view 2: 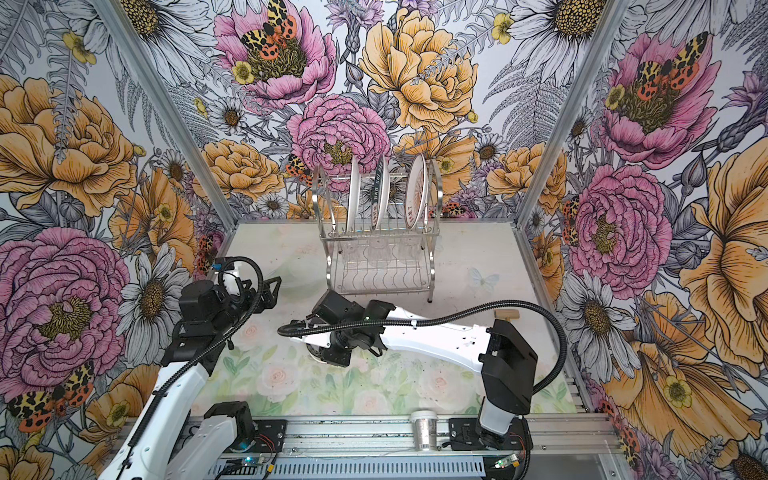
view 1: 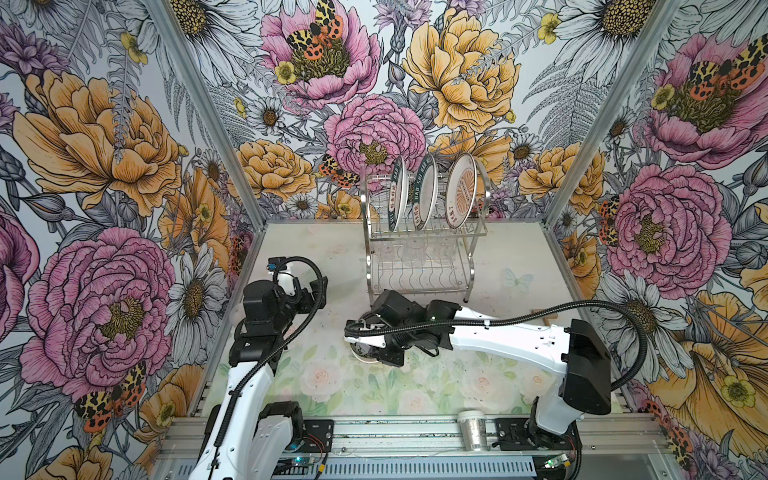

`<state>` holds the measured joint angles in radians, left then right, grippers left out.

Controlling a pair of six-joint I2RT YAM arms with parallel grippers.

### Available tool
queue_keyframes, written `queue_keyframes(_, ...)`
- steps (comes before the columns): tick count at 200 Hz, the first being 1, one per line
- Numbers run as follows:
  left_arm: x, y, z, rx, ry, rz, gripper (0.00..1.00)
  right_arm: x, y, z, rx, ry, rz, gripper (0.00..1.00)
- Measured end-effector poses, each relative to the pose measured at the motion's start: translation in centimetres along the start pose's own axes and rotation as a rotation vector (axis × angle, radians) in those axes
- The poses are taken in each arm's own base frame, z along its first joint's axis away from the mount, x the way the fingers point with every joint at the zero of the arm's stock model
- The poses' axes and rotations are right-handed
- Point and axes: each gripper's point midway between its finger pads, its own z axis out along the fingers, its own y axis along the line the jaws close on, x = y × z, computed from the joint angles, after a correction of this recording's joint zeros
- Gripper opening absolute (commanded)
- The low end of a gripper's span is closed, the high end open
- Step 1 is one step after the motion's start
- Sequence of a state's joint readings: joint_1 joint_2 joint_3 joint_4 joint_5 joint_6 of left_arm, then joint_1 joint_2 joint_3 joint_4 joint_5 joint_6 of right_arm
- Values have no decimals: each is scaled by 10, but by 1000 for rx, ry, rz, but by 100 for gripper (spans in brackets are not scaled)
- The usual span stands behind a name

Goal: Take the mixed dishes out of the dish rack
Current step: 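Carry the lavender bowl toward the robot and set it on the patterned bowl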

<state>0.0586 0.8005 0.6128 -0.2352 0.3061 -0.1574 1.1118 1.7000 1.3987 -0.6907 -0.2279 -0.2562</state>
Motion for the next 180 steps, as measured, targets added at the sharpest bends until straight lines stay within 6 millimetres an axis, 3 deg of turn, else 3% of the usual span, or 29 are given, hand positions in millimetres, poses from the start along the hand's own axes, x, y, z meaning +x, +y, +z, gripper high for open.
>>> queue_keyframes(76,6,6,-4,-18,1,-1,99,11,-2,22,-20,84,-26,0)
queue_keyframes(180,9,10,-5,-29,4,-5,99,13,-1,36,-26,114,-33,3)
